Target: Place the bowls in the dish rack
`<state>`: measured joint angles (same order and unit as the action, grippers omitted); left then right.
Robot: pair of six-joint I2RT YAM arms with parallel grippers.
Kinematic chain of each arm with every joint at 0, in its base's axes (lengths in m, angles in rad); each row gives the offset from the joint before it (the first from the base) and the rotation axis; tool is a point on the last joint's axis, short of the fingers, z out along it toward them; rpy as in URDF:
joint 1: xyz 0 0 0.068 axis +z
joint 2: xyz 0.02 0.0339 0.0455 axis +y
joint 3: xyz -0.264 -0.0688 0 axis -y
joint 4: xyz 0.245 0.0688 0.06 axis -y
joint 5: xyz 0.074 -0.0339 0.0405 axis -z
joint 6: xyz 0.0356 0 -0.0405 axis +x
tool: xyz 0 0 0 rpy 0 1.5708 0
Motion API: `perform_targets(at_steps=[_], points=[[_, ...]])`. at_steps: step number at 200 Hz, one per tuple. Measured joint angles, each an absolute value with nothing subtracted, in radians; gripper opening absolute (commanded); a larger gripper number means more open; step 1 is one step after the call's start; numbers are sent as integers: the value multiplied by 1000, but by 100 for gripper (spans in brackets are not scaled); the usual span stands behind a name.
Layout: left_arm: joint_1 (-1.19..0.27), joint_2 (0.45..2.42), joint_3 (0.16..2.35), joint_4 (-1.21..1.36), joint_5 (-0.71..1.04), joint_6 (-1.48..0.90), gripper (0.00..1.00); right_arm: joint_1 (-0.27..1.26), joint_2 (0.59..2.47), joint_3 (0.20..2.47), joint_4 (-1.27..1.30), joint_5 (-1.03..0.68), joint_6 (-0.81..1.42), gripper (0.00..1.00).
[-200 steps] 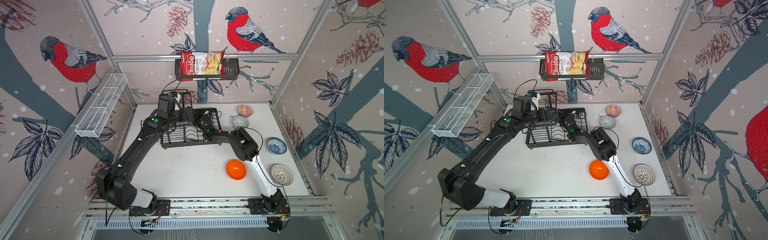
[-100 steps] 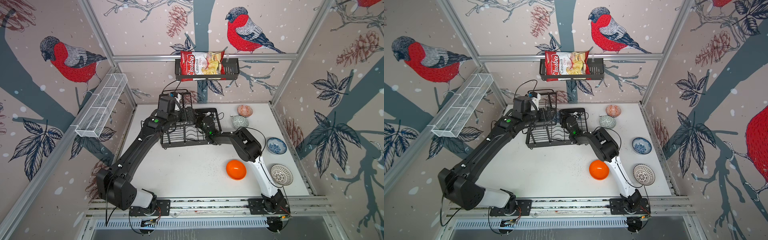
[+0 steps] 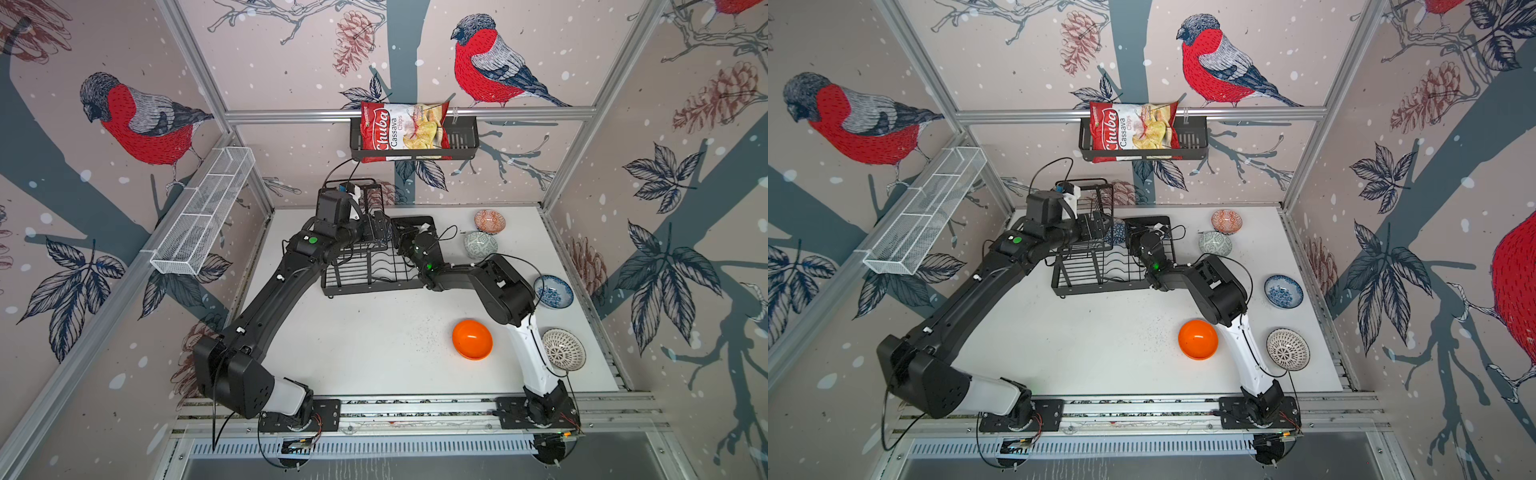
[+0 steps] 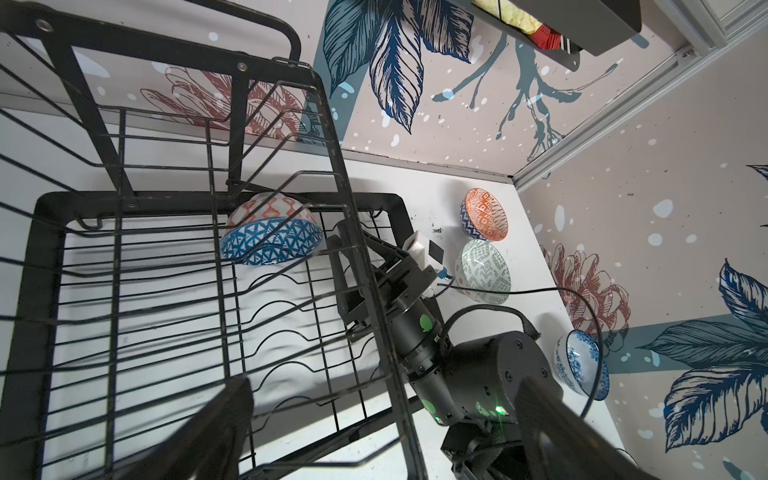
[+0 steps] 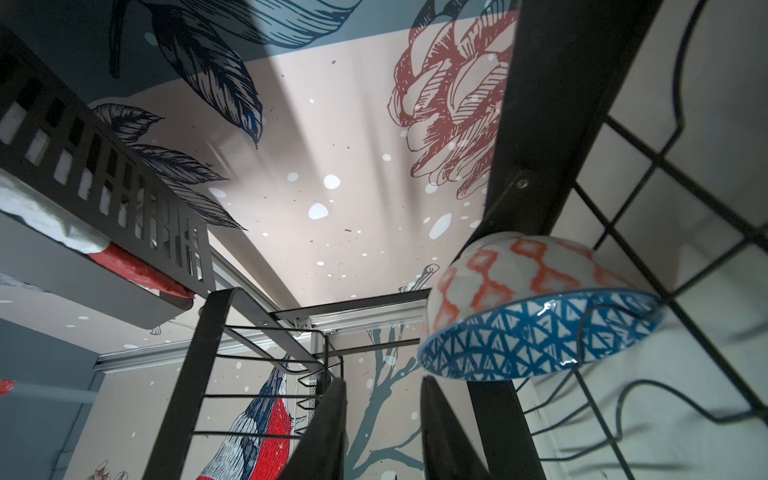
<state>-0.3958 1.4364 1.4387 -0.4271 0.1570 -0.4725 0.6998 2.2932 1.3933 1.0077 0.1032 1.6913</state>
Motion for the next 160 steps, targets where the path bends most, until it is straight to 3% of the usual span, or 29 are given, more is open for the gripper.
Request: perform_targets(at_steps=[111,160], points=[[-418,1379,1401,-402,154,-569,98,645,2040,1179,904,14,1539,37],[-458,1347,1435,-410,93,-541,98,622,1905,1183,678,-26,1370,49]])
